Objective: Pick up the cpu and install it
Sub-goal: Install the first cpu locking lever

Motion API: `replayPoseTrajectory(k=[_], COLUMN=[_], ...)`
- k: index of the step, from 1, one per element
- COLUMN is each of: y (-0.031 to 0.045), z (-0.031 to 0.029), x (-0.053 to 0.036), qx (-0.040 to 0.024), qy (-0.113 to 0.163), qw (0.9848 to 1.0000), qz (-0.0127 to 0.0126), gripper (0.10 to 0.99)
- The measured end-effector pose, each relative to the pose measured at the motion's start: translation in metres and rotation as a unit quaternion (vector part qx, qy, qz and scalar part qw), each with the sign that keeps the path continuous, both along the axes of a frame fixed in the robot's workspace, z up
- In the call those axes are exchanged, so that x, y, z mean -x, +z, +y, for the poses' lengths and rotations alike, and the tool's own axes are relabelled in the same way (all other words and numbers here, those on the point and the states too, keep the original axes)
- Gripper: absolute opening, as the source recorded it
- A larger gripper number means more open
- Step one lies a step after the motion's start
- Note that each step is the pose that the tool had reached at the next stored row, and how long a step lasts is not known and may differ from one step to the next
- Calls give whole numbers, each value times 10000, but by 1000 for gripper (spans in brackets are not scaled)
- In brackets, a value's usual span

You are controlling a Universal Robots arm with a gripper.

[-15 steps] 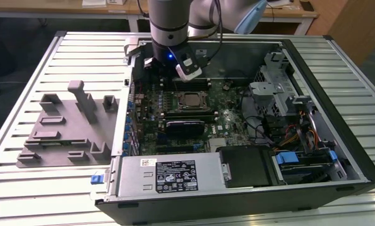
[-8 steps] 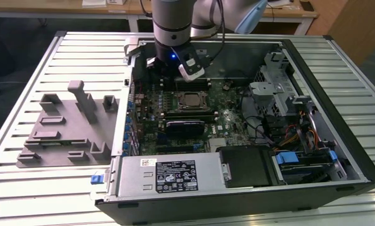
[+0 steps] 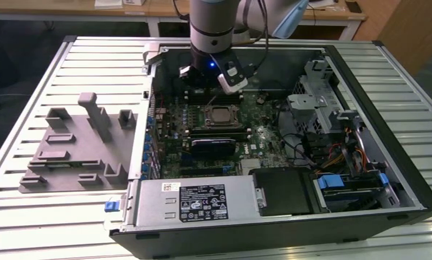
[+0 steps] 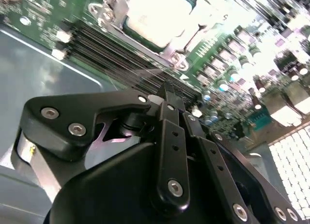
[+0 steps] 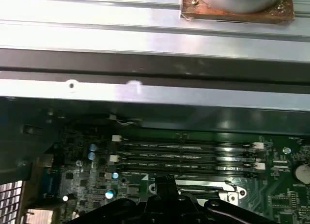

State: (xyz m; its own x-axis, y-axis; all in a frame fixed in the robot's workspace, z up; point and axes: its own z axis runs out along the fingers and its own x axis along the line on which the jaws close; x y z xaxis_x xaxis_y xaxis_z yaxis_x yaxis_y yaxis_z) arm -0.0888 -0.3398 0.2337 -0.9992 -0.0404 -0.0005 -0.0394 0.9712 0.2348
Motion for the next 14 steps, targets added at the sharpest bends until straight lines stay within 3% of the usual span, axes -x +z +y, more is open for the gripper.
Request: replayPoseTrajectory(k=[6,14], y=[0,-7], z=[0,0], x=[-93,-95], qx=[34,42], qy=[-32,-42], qw=[10000,10000], qz=[0,-7], gripper=[106,106])
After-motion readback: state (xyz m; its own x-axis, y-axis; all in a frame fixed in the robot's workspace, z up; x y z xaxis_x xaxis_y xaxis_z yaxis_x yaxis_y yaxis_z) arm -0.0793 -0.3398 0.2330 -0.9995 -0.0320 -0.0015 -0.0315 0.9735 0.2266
